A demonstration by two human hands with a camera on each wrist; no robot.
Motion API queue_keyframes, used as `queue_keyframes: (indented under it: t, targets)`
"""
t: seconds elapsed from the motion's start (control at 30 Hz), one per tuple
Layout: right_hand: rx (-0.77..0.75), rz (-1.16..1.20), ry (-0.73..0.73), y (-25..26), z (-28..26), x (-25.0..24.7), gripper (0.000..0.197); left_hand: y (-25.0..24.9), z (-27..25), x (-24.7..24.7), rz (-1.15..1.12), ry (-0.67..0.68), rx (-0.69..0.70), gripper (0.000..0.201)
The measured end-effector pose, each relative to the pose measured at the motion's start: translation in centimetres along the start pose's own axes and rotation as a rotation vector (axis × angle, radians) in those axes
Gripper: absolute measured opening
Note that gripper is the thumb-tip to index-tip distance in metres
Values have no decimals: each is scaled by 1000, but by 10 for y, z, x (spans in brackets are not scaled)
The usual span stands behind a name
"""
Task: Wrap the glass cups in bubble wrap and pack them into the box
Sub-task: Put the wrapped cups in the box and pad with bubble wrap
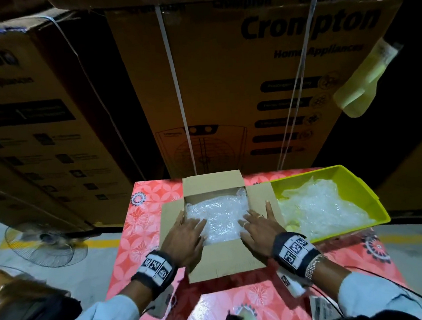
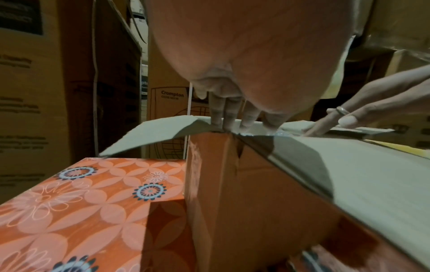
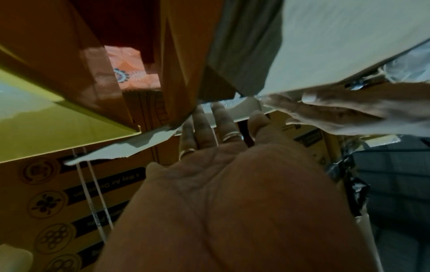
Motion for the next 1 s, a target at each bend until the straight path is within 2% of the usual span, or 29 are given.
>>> queue_keyframes:
  t: [0.03, 0.1, 0.2, 0.27, 0.33, 0.43, 0.53, 0.63, 0.73, 0.83, 1.0]
  targets:
    - [-5, -2, 37, 2, -5, 7, 61, -6, -8, -1, -26, -30, 46, 57]
    - [-7, -22, 66, 3, -6, 16, 68, -13, -16, -2, -71, -12, 64, 70]
    - [-7, -43, 30, 4, 1, 17, 81, -19, -10, -18, -24, -62, 106, 67]
    - [-4, -31, -16, 7, 2, 13, 85, -19, -7, -17, 2, -3, 83, 76]
    - [-16, -39, -10, 11, -1, 14, 84, -16, -5, -12, 11, 49, 68, 88]
    - [0, -57, 61, 9, -5, 25, 81, -15, -7, -3, -15, 117, 63, 94]
    - [18, -40, -9, 9, 2, 8, 79, -8, -8, -3, -45, 99, 21, 99]
    - [52, -36, -100, 6, 15, -19, 63, 5, 3, -7, -16, 35, -59, 86]
    - [105, -78, 24, -1, 37, -19, 70, 21, 19, 5, 55, 177, -130, 87]
    - [125, -168, 171, -2, 50, -5, 74, 26, 29, 21, 110, 332, -104, 84]
    - [141, -211, 187, -5, 57, 15, 59, 27, 30, 28, 147, 349, -112, 81]
Point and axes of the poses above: each hand's wrist, its own z-axis towards the middle knuckle, its own x-axis out of the palm, y = z × x, the point moved 7 cm from there along z, towards the middle knuckle, and after that the axes turned 1 degree about -y, right-handed, at the moved point
